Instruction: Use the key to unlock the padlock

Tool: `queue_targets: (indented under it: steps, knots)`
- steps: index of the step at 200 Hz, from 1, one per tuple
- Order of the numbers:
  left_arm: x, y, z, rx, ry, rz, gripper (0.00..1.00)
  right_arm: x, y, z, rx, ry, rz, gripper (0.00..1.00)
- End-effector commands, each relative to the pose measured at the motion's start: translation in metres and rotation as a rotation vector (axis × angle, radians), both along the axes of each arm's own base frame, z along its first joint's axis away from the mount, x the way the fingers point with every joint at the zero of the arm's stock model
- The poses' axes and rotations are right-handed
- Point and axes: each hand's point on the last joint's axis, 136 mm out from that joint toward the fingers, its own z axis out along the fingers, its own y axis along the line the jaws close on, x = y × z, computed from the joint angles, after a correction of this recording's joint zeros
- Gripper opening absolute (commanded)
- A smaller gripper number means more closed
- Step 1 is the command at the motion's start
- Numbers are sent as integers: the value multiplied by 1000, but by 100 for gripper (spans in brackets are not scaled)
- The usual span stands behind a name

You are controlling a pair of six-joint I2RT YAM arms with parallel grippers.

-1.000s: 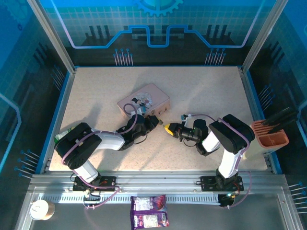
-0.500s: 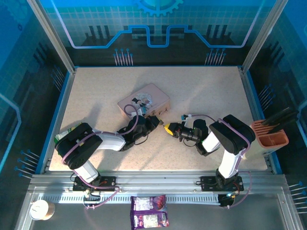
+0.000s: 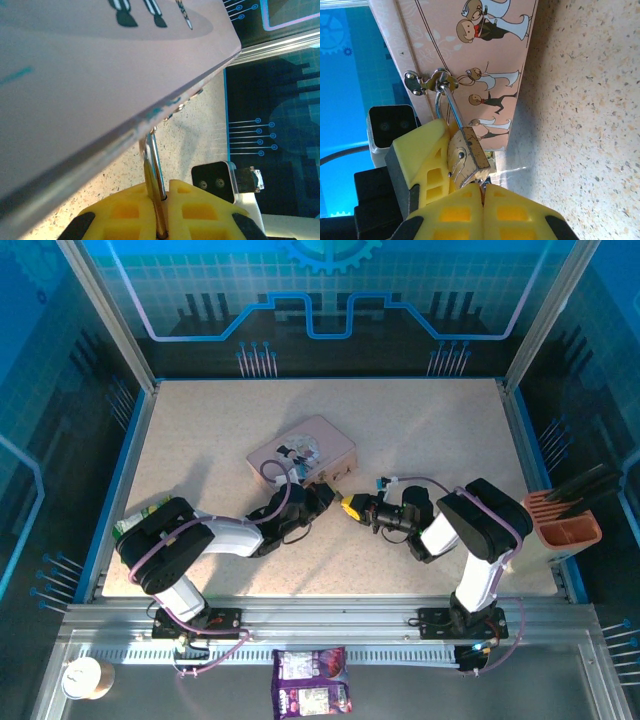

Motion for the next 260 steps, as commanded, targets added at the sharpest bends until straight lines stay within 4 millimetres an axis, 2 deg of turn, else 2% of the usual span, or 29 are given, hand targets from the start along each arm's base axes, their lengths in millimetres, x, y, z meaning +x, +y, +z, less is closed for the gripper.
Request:
queue_targets:
  steps: [1, 20, 50, 75, 102, 121, 137, 148, 169, 198, 213, 230, 260]
  knots:
    - [-26, -51, 53, -182, -85, -179, 0, 22, 5, 45, 85, -123, -21, 0]
    - [-28, -54, 52, -182, -83, -186, 0, 23, 6, 43, 86, -114, -18, 0]
    - [-26, -48, 45, -145, -65, -157, 0, 21, 2, 33, 67, -97, -26, 0]
    - [-22, -38, 33, -84, -15, -112, 0, 14, -5, 26, 34, -97, -33, 21]
    - [-17, -29, 22, -61, 44, -65, 0, 7, -9, 30, -45, -128, -19, 40]
    - [-14, -20, 15, -37, 72, -29, 0, -1, -20, 17, -241, -116, -8, 52]
    - [-11, -14, 13, -24, 90, -11, 0, -9, -38, 18, -456, -158, -12, 63]
    - [-8, -11, 15, -19, 92, -5, 0, -14, -51, 21, -607, -205, -12, 66]
    - [-7, -8, 18, -2, 96, 0, 0, -18, -65, 32, -826, -350, 38, 65]
    - [-8, -5, 21, 8, 101, 2, 0, -29, -64, 43, -1071, -672, 95, 63]
    - [-9, -3, 21, 15, 106, 1, 0, -41, -48, 52, -1154, -936, 125, 61]
    - [-9, -3, 22, 9, 109, -1, 0, -56, -26, 64, -1154, -1212, 116, 60]
    - [-11, -6, 22, 4, 115, -17, 0, -62, -12, 58, -1191, -1360, 130, 60]
